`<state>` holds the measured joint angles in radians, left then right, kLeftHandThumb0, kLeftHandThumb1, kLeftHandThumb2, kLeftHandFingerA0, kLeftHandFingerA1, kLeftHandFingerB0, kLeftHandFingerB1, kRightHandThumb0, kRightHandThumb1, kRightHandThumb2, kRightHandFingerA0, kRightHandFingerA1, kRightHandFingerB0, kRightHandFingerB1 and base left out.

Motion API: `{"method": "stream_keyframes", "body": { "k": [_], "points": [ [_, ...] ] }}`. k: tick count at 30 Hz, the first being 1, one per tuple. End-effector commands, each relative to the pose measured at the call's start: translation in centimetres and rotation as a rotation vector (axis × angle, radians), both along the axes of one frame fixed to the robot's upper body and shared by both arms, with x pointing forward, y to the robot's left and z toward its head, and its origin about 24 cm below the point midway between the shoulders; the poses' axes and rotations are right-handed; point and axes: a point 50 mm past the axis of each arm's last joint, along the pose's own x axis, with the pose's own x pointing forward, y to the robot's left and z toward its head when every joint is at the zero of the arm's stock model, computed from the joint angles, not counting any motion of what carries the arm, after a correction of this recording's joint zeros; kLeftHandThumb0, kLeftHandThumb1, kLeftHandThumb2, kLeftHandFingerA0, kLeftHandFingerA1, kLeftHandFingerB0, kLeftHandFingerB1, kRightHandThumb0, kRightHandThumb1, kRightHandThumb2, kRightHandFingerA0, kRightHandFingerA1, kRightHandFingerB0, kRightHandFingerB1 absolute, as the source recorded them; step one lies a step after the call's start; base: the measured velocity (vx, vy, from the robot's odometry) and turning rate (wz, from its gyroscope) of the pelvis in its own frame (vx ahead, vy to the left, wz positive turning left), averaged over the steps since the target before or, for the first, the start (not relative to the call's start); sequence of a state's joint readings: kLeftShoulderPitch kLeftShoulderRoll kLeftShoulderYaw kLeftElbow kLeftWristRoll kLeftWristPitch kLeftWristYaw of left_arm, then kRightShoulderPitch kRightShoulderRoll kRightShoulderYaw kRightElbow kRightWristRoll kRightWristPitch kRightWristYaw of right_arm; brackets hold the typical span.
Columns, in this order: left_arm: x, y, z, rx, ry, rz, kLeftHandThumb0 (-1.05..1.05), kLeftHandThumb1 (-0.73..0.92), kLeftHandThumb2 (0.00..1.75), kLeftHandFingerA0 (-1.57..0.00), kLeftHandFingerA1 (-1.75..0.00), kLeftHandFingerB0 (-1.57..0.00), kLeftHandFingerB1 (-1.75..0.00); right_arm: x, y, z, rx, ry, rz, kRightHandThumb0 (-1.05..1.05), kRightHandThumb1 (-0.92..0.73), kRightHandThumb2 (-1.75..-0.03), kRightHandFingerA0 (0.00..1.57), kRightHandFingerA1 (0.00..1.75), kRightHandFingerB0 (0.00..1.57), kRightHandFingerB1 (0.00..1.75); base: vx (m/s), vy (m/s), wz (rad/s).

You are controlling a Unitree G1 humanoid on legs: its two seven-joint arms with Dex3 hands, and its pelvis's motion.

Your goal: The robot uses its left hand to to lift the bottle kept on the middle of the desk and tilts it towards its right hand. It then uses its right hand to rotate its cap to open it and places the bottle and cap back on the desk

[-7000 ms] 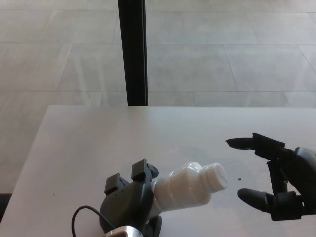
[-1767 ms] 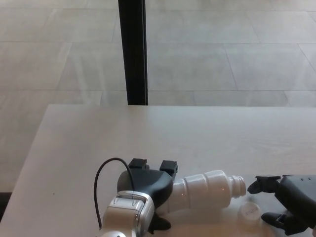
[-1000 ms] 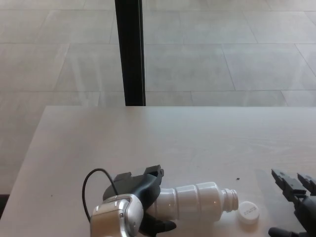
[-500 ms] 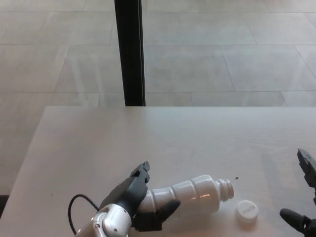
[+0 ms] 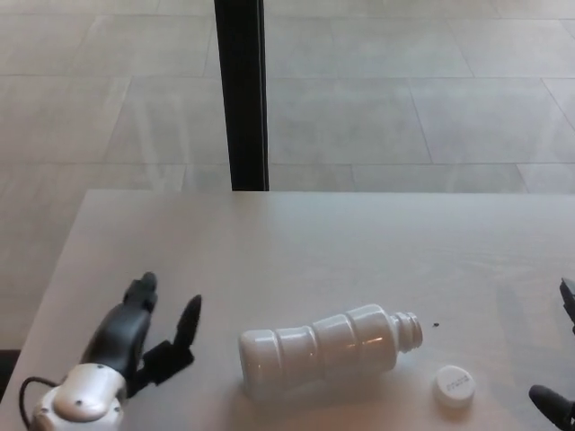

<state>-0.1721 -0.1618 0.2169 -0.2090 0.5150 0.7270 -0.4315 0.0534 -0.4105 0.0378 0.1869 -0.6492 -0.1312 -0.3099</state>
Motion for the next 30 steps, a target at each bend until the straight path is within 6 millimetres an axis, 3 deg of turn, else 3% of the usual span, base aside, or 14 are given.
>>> {"method": "stream_keyframes", "body": {
  "k": [1, 6, 7, 9, 11, 14, 16, 17, 19, 20, 23, 27, 28, 30],
  "points": [
    [-13.9, 23.5, 3.2, -0.604, -0.503, 0.839, -0.98, 0.92, 0.94, 0.0, 0.0, 0.0, 0.0, -6.5, -14.7, 7.5, 0.111, -0.328, -0.481, -1.05, -0.69, -1.08, 0.0, 0.31, 0.0, 0.1, 0.0, 0.0, 0.0],
    [-21.9, 28.4, 2.7, -0.604, -0.615, 1.148, -0.95, 0.92, 0.97, 0.0, 0.0, 0.0, 0.0, -10.3, -19.6, 10.0, 0.193, -0.517, -0.728, -0.97, -0.66, -1.08, 0.0, 0.35, 0.0, 0.11, 0.0, 0.0, 0.0],
    [-23.7, 29.2, 1.9, -0.607, -0.637, 1.227, -0.89, 0.92, 0.87, 0.0, 0.0, 0.0, 0.0, -11.3, -20.6, 10.4, 0.251, -0.56, -0.791, -0.97, -0.67, -0.86, 0.0, 0.0, 0.0, 0.07, 0.0, 0.0, 0.0],
    [-27.7, 30.2, 0.1, -0.605, -0.675, 1.37, -0.97, 0.92, 0.8, 0.0, 0.0, 0.0, 0.0, -13.7, -22.7, 10.7, 0.343, -0.651, -0.917, -1.0, -0.66, -1.09, 0.0, 0.26, 0.04, 0.09, 0.0, 0.0, 0.0],
    [-30.6, 30.2, -1.8, -0.626, -0.655, 1.527, -1.01, 0.92, 0.73, 0.0, 0.0, 0.0, 0.0, -15.6, -24.1, 10.8, 0.396, -0.694, -1.024, -0.99, -0.67, -0.9, 0.0, 0.0, 0.0, 0.0, 0.0, 0.0, 0.0],
    [-34.4, 28.9, -3.9, -0.645, -0.64, 1.734, -0.94, 0.81, 1.08, 0.0, -0.01, 0.0, 0.0, -18.2, -25.6, 10.9, 0.509, -0.807, -1.131, -1.05, -0.73, -1.11, 0.0, 0.25, 0.0, 0.07, 0.0, 0.0, 0.0],
    [-35.9, 28.0, -4.9, -0.605, -0.543, 1.842, -0.88, 0.92, 0.81, 0.0, 0.0, 0.0, 0.0, -19.3, -26.1, 10.5, 0.585, -0.84, -1.168, -1.05, -0.71, -1.1, 0.0, 0.24, 0.0, 0.06, 0.0, 0.0, 0.0],
    [-37.6, 26.7, -5.8, -0.589, -0.516, 1.854, -0.92, 0.81, 1.09, 0.0, -0.01, 0.0, 0.0, -20.4, -26.5, 9.5, 0.564, -0.798, -1.276, -1.0, -0.7, -1.1, 0.0, 0.29, 0.0, 0.1, 0.0, 0.0, 0.0],
    [-37.8, 26.6, -5.8, -0.59, -0.517, 1.853, -0.92, 0.81, 1.09, 0.0, -0.01, 0.0, 0.0, -20.6, -26.5, 9.4, 0.56, -0.793, -1.288, -1.0, -0.7, -1.1, 0.0, 0.29, 0.0, 0.1, 0.0, 0.0, 0.0],
    [-38.2, 26.2, -6.1, -0.617, -0.52, 1.859, -0.91, 0.92, 0.77, 0.0, 0.0, 0.0, 0.0, -21.0, -26.6, 9.0, 0.582, -0.811, -1.3, -1.0, -0.69, -1.09, 0.0, 0.29, 0.06, 0.09, 0.0, 0.0, 0.0],
    [-39.3, 25.2, -7.2, -0.548, -0.406, 1.986, -1.03, 0.91, 1.13, 0.0, -0.01, 0.0, 0.0, -22.8, -26.4, 5.9, 0.69, -0.777, -1.438, -0.98, -0.7, -1.13, 0.0, 0.24, 0.0, 0.06, 0.0, 0.0, 0.0],
    [-39.2, 24.0, -8.9, -0.512, -0.292, 1.968, -0.84, 0.81, 1.07, 0.0, -0.01, 0.0, 0.0, -24.2, -25.2, 1.9, 0.899, -0.826, -1.578, -0.91, -0.64, -1.12, 0.0, 0.26, 0.0, 0.13, 0.0, 0.0, 0.0],
    [-39.2, 23.9, -9.1, -0.501, -0.262, 1.969, -0.95, 0.92, 1.22, 0.0, -0.07, 0.0, -0.06, -24.3, -25.0, 1.5, 0.905, -0.81, -1.594, -0.83, -0.87, -0.68, 0.0, 0.23, 0.0, 0.14, 0.0, 0.0, 0.0],
    [-39.3, 22.5, -10.4, -0.481, -0.078, 1.858, -0.91, 0.86, 1.15, 0.0, 0.0, 0.0, 0.0, -24.3, -23.6, -1.0, 0.991, -0.807, -1.642, -0.91, -0.71, -1.01, 0.0, 0.28, 0.0, 0.09, 0.0, 0.0, 0.0]
  ]
}}
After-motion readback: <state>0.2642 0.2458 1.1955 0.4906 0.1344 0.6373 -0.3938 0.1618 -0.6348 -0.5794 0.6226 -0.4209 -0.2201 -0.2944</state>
